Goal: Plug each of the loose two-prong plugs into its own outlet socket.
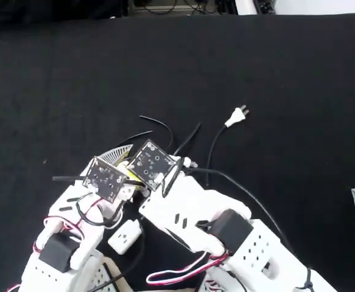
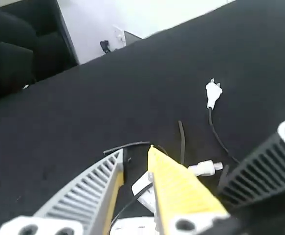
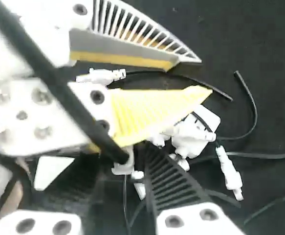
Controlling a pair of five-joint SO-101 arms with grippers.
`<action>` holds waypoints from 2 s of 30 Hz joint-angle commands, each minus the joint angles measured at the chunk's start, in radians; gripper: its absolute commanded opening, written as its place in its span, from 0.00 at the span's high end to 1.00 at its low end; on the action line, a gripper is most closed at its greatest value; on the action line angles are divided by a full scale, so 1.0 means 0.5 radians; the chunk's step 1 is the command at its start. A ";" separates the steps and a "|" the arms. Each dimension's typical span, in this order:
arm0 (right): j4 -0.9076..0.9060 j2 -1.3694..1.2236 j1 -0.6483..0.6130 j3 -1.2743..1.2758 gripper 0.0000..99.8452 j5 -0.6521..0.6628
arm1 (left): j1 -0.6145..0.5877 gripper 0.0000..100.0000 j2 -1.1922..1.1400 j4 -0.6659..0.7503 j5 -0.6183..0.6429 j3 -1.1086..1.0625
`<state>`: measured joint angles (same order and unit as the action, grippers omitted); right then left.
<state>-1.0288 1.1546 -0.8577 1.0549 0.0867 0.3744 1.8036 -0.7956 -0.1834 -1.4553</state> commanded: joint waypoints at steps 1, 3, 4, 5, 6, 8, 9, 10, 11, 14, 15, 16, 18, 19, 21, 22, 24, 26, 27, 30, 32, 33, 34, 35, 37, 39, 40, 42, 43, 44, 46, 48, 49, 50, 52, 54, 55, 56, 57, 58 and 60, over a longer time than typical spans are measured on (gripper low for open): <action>-0.147 -0.002 0.141 -0.170 0.99 -0.012 | -0.256 0.91 0.006 0.037 0.068 0.103; -0.215 -0.002 0.288 -0.229 0.99 -0.012 | -0.410 0.90 0.006 0.068 0.169 0.103; -0.242 -0.002 0.374 -0.259 0.99 -0.012 | -0.486 0.90 0.006 0.083 0.209 0.106; -0.261 -0.002 0.466 -0.278 0.99 -0.012 | -0.557 0.90 0.006 0.086 0.242 0.121; -0.273 -0.002 0.559 -0.293 0.99 -0.012 | -0.631 0.90 0.006 0.077 0.267 0.143; -0.267 -0.002 0.746 -0.293 0.99 -0.012 | -0.772 0.90 -0.009 0.068 0.316 0.176; -0.267 -0.002 0.835 -0.293 0.99 -0.012 | -0.836 0.90 -0.012 0.034 0.328 0.207; -0.267 -0.002 0.914 -0.293 0.99 -0.012 | -0.885 0.90 -0.015 -0.015 0.325 0.244; -0.267 -0.002 0.988 -0.290 0.99 -0.012 | -0.919 0.90 -0.015 -0.074 0.322 0.278; -0.264 -0.002 1.166 -0.259 0.99 -0.077 | -0.934 0.90 -0.034 -0.304 0.215 0.407; -0.261 -0.002 1.203 -0.235 0.99 -0.135 | -0.931 0.90 -0.064 -0.381 0.172 0.465; -0.239 -0.002 1.231 -0.204 0.99 -0.187 | -0.916 0.90 -0.120 -0.445 0.132 0.532; -0.160 -0.002 1.280 -0.112 0.99 -0.236 | -0.895 0.90 -0.288 -0.565 0.046 0.686; -0.104 -0.002 1.304 -0.066 0.99 -0.245 | -0.891 0.90 -0.399 -0.620 0.000 0.772; 0.021 -0.002 1.359 0.038 0.99 -0.249 | -0.891 0.90 -0.638 -0.712 -0.064 0.941; 0.074 -0.002 1.378 0.087 0.99 -0.249 | -0.891 0.90 -0.764 -0.758 -0.092 1.023; 0.132 -0.002 1.402 0.161 0.99 -0.252 | -0.891 0.90 -1.013 -0.841 -0.172 1.186; 0.138 -0.002 1.402 0.201 0.99 -0.252 | -0.891 0.90 -1.252 -0.908 -0.279 1.318; 0.141 0.002 1.405 0.207 0.99 -0.255 | -0.891 0.90 -1.363 -0.927 -0.347 1.373; 0.147 0.002 1.461 0.198 0.99 -0.319 | -0.891 0.90 -1.718 -0.939 -0.595 1.487; 0.172 -0.002 1.504 0.195 0.99 -0.334 | -0.891 0.89 -1.942 -0.939 -0.792 1.539; 0.175 -0.002 1.522 0.198 0.99 -0.334 | -0.885 0.87 -2.047 -0.942 -0.896 1.551; 0.175 -0.002 1.534 0.198 0.99 -0.334 | -0.867 0.83 -2.133 -0.945 -0.991 1.554; 0.175 -0.002 1.547 0.198 0.99 -0.334 | -0.855 0.79 -2.216 -0.945 -1.071 1.554; 0.175 -0.002 1.547 0.201 0.99 -0.334 | -0.827 0.75 -2.348 -0.945 -1.169 1.564; 0.175 -0.002 1.547 0.201 0.99 -0.334 | -0.750 0.75 -2.430 -0.945 -1.231 1.567; 0.175 -0.002 1.547 0.201 0.99 -0.334 | -0.707 0.75 -2.461 -0.942 -1.243 1.567; 0.175 -0.002 1.547 0.201 0.99 -0.334 | -0.631 0.75 -2.516 -0.921 -1.209 1.576; 0.172 -0.002 1.547 0.201 0.99 -0.334 | -0.600 0.75 -2.544 -0.887 -1.148 1.579; 0.172 -0.002 1.547 0.201 0.99 -0.334 | -0.582 0.75 -2.569 -0.847 -1.074 1.573; 0.172 -0.002 1.547 0.201 0.99 -0.334 | -0.578 0.75 -2.633 -0.746 -0.964 1.536; 0.166 -0.002 1.547 0.201 0.99 -0.334 | -0.585 0.75 -2.704 -0.666 -0.942 1.481; 0.166 -0.002 1.547 0.201 0.99 -0.334 | -0.582 0.75 -2.728 -0.647 -0.942 1.450; 0.163 -0.002 1.547 0.201 0.99 -0.334 | -0.572 0.75 -2.743 -0.638 -0.942 1.416; 0.160 -0.002 1.547 0.201 0.99 -0.334 | -0.563 0.75 -2.759 -0.632 -0.936 1.349; 0.160 -0.002 1.547 0.204 0.99 -0.334 | -0.563 0.75 -2.759 -0.632 -0.933 1.284; 0.160 -0.002 1.547 0.204 0.99 -0.334 | -0.566 0.75 -2.759 -0.632 -0.936 1.244; 0.160 -0.002 1.547 0.204 0.99 -0.334 | -0.566 0.75 -2.759 -0.632 -0.942 1.195; 0.160 -0.002 1.547 0.204 0.99 -0.334 | -0.563 0.75 -2.759 -0.632 -0.945 1.146; 0.160 -0.002 1.547 0.204 0.99 -0.334 | -0.563 0.75 -2.759 -0.632 -0.945 1.097; 0.157 -0.002 1.547 0.204 0.99 -0.334 | -0.566 0.75 -2.743 -0.632 -0.948 1.011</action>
<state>-0.9582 1.1546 -0.0967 1.1653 -0.0729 0.0798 0.4335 -1.1270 -0.6575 -0.8738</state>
